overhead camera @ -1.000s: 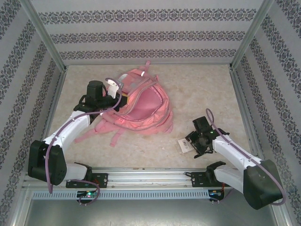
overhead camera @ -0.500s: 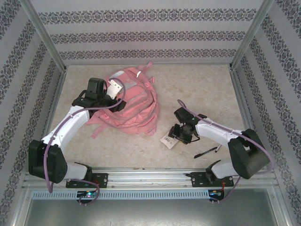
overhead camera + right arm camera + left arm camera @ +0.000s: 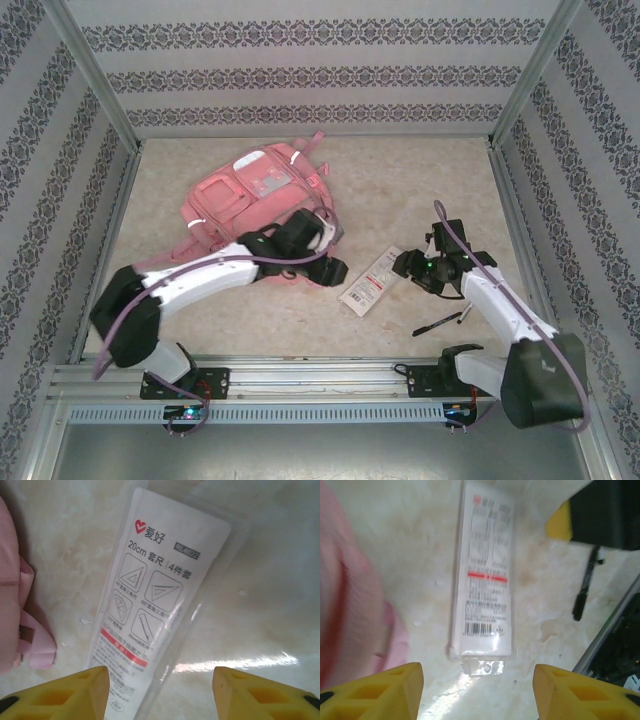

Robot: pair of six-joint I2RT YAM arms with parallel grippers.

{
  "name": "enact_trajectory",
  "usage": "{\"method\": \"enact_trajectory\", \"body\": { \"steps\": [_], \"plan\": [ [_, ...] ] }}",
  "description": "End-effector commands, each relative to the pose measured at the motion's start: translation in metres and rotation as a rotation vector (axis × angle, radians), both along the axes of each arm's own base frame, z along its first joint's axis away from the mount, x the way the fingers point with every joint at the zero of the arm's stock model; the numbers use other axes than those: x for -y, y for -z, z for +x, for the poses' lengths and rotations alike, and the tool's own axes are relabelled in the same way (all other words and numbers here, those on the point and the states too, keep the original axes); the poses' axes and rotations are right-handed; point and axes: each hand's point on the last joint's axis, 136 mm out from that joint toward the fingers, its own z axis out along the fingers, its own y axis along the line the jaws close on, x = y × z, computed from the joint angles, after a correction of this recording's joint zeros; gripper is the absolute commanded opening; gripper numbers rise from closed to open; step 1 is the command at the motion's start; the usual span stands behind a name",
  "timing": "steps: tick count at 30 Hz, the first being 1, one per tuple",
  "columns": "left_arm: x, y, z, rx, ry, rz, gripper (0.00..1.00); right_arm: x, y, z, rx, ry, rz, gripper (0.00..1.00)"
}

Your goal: Pack the student bag

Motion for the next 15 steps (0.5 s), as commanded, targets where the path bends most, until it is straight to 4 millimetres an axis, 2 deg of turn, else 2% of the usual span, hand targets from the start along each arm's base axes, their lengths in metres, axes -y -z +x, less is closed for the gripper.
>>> {"method": "enact_trajectory", "body": {
  "steps": [1, 3, 6, 10, 15],
  "plan": [
    [0.027, 0.016, -0.004, -0.092, -0.086, 0.000, 0.59, -0.021, -0.001, 0.010, -0.007, -0.109, 0.127, 0.51],
    [0.039, 0.031, -0.008, -0.081, -0.045, 0.046, 0.61, -0.019, 0.004, 0.018, -0.025, -0.112, 0.123, 0.51],
    [0.048, 0.052, -0.002, -0.111, -0.045, 0.106, 0.64, -0.009, 0.014, 0.029, -0.066, -0.077, 0.104, 0.52],
    [0.062, 0.075, 0.006, -0.156, -0.049, 0.143, 0.65, -0.010, 0.028, 0.030, -0.122, -0.056, 0.109, 0.51],
    [0.057, 0.101, 0.015, -0.195, -0.105, 0.246, 0.66, -0.019, 0.048, 0.025, -0.175, -0.090, 0.146, 0.36]
  ]
}}
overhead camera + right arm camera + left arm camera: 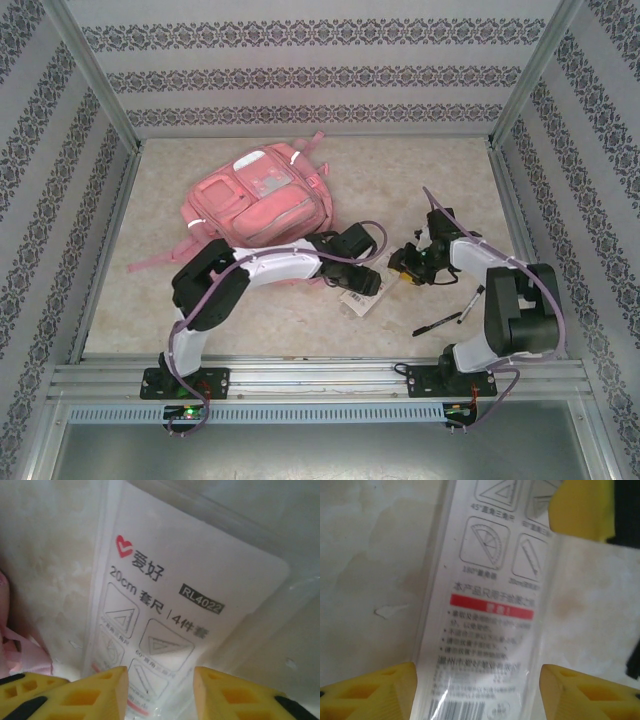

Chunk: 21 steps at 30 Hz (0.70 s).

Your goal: Pack the student bag

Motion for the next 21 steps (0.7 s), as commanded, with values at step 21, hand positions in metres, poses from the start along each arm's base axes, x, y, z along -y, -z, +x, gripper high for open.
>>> {"method": "enact_trajectory", "body": {
  "steps": [21],
  "plan": [
    [0.011, 0.046, -0.022, -0.273, -0.062, -0.025, 0.54, -0.063, 0.009, -0.003, -0.059, -0.102, 0.305, 0.21]
  ]
}}
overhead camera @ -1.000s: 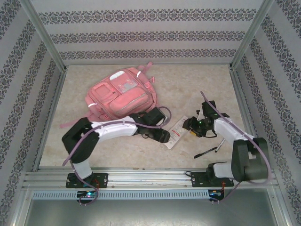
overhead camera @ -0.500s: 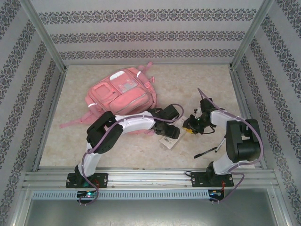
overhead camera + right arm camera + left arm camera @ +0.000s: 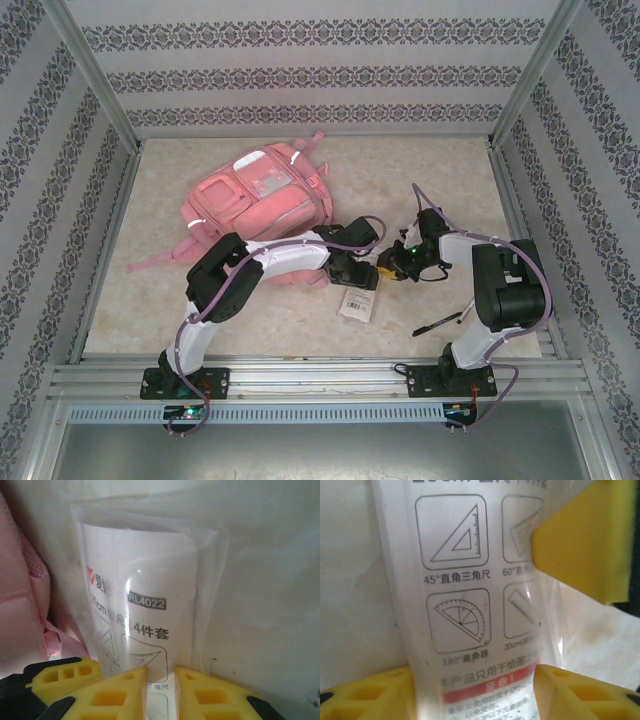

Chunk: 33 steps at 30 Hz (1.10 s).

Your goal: Pack the student bag

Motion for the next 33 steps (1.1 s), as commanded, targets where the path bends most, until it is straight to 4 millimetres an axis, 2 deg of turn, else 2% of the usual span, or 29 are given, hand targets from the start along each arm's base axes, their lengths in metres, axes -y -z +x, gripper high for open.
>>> {"method": "enact_trajectory", "body": {
  "steps": [1, 6, 8, 9, 13, 17, 21, 22, 24, 27, 30, 31, 32, 33],
  "plan": [
    [0.017, 0.026, -0.027, -0.118, 0.031, -0.082, 0.47, -0.020, 0.005, -0.019, -0.063, -0.043, 0.092, 0.21],
    [0.013, 0.007, -0.016, -0.069, 0.009, -0.115, 0.19, -0.020, 0.001, -0.020, -0.040, -0.041, 0.096, 0.23],
    [0.012, -0.008, -0.011, -0.041, 0.002, -0.160, 0.05, -0.016, -0.007, -0.016, 0.006, -0.032, 0.084, 0.30],
    [0.010, -0.017, -0.009, -0.026, -0.002, -0.180, 0.01, -0.013, -0.010, -0.015, 0.025, -0.026, 0.069, 0.35],
    [0.004, -0.060, -0.003, 0.053, -0.011, -0.270, 0.00, 0.002, -0.031, -0.009, 0.113, 0.006, 0.014, 0.45],
    [-0.012, -0.093, -0.001, 0.104, -0.020, -0.300, 0.00, 0.013, -0.055, -0.013, 0.215, 0.002, -0.048, 0.52],
    [-0.023, -0.121, -0.002, 0.125, -0.020, -0.381, 0.00, -0.006, -0.093, -0.019, 0.352, -0.062, 0.101, 0.61],
    [-0.026, -0.127, -0.002, 0.128, -0.020, -0.409, 0.00, -0.012, -0.102, -0.021, 0.390, -0.083, 0.148, 0.66],
    [-0.029, -0.138, -0.004, 0.134, -0.019, -0.446, 0.00, -0.021, -0.110, -0.027, 0.443, -0.128, 0.196, 0.71],
    [-0.028, -0.151, -0.008, 0.150, 0.013, -0.489, 0.00, -0.040, -0.122, -0.035, 0.469, -0.195, 0.287, 0.68],
    [-0.025, -0.156, -0.009, 0.144, 0.022, -0.528, 0.01, -0.064, -0.143, -0.041, 0.484, -0.262, 0.411, 0.61],
    [-0.026, -0.157, -0.009, 0.145, 0.023, -0.538, 0.02, -0.070, -0.149, -0.041, 0.485, -0.269, 0.445, 0.54],
    [-0.026, -0.158, -0.008, 0.147, 0.020, -0.545, 0.04, -0.073, -0.154, -0.039, 0.485, -0.265, 0.469, 0.42],
    [-0.028, -0.158, -0.006, 0.148, 0.013, -0.549, 0.07, -0.073, -0.156, -0.035, 0.478, -0.248, 0.475, 0.25]
  ]
}}
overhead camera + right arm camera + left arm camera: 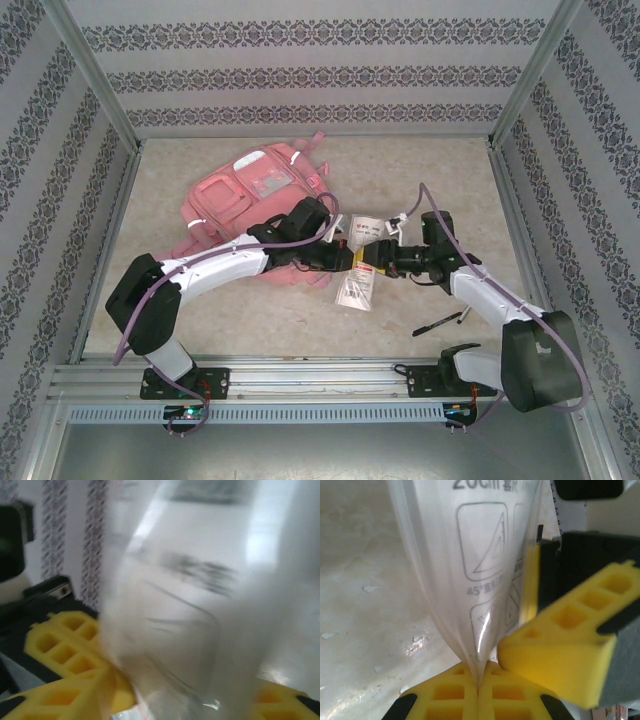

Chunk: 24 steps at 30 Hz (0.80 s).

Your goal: Pack the student bag

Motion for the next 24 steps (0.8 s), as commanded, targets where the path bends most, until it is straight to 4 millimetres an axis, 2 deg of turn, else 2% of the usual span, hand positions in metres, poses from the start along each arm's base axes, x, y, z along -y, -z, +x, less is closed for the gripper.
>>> {"method": "enact_trajectory", "body": {
  "steps": [1, 2, 3, 4, 7, 9, 11, 14, 17, 21, 22, 23, 24],
  "plan": [
    [0.002, -0.026, 0.008, 0.056, 0.007, -0.105, 0.19, -0.011, -0.029, 0.005, 0.021, -0.038, 0.127, 0.05],
    [-0.005, -0.027, 0.012, 0.059, -0.012, -0.103, 0.37, -0.007, -0.028, 0.011, 0.006, -0.004, 0.116, 0.00],
    [-0.013, -0.029, 0.017, 0.066, -0.031, -0.097, 0.49, -0.002, -0.024, 0.016, -0.016, 0.039, 0.095, 0.00],
    [-0.025, -0.032, 0.023, 0.088, -0.056, -0.085, 0.56, 0.006, -0.016, 0.021, -0.053, 0.100, 0.055, 0.00],
    [-0.067, -0.044, 0.039, 0.235, -0.107, 0.041, 0.61, 0.035, 0.014, 0.027, -0.149, 0.255, -0.152, 0.00],
    [-0.104, -0.039, 0.049, 0.339, -0.147, 0.271, 0.66, 0.052, 0.026, 0.027, -0.133, 0.310, -0.317, 0.00],
    [-0.145, -0.027, 0.060, 0.393, -0.178, 0.547, 0.66, 0.063, 0.031, 0.027, -0.110, 0.353, -0.426, 0.00],
    [-0.179, 0.002, 0.070, 0.389, -0.118, 0.823, 0.68, 0.063, 0.029, 0.028, -0.087, 0.373, -0.437, 0.00],
    [-0.200, 0.031, 0.081, 0.327, -0.096, 0.996, 0.69, 0.060, 0.029, 0.028, -0.093, 0.358, -0.427, 0.00],
    [-0.213, 0.059, 0.098, 0.238, -0.093, 1.108, 0.72, 0.053, 0.029, 0.025, -0.105, 0.329, -0.415, 0.00],
    [-0.215, 0.064, 0.103, 0.215, -0.096, 1.121, 0.70, 0.051, 0.030, 0.024, -0.107, 0.323, -0.413, 0.00],
    [-0.218, 0.067, 0.109, 0.197, -0.113, 1.127, 0.58, 0.048, 0.029, 0.023, -0.107, 0.315, -0.407, 0.00],
    [-0.220, 0.067, 0.113, 0.185, -0.132, 1.121, 0.41, 0.044, 0.028, 0.022, -0.104, 0.301, -0.395, 0.00]
  ]
}}
